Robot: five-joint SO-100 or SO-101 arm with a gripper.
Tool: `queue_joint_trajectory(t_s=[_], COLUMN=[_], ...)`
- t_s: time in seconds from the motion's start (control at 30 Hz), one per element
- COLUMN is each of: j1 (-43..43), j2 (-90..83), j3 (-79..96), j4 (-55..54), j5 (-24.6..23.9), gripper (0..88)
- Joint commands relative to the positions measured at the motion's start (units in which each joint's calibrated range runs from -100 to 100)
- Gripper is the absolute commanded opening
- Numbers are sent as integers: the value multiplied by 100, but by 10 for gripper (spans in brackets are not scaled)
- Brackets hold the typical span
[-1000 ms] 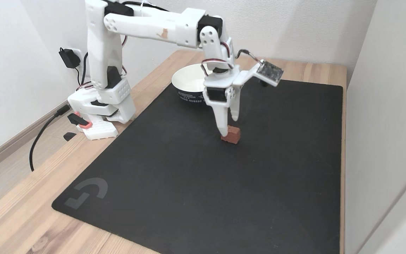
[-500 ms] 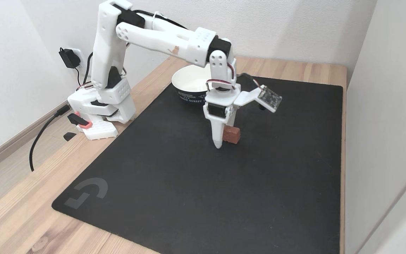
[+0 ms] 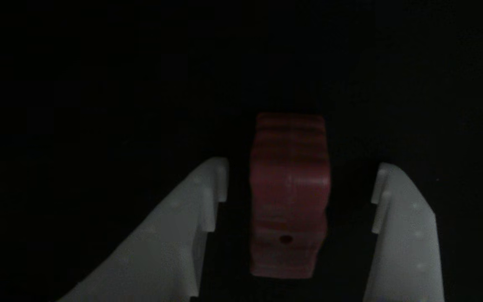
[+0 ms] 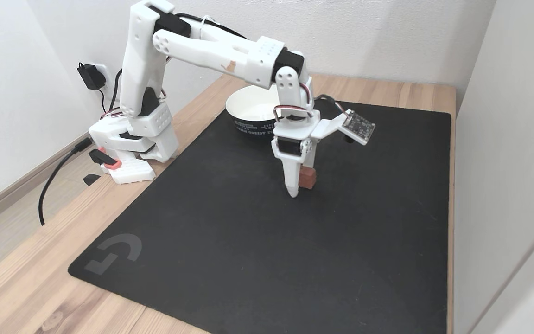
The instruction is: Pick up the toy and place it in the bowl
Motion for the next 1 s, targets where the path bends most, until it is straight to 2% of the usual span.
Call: queue_joint_trajectory(t_s=[0.0,0.1,0.13,0.17,0.23,0.53,0.87,0.97], j1=[38,30,30,46,30,-71,-1008,-1125], j2=[8,8,8,8,16,-101,-1484,-2051], j3=[-158,-158,-149,-149,-149,-194,-1185,-996], j4=[-128,-119,-111,-68,-60,-60,-85,-119], j5=[21,11,-10,-57,-67,-36,-10,329], gripper=[226,199,148,9,34,21,21,21])
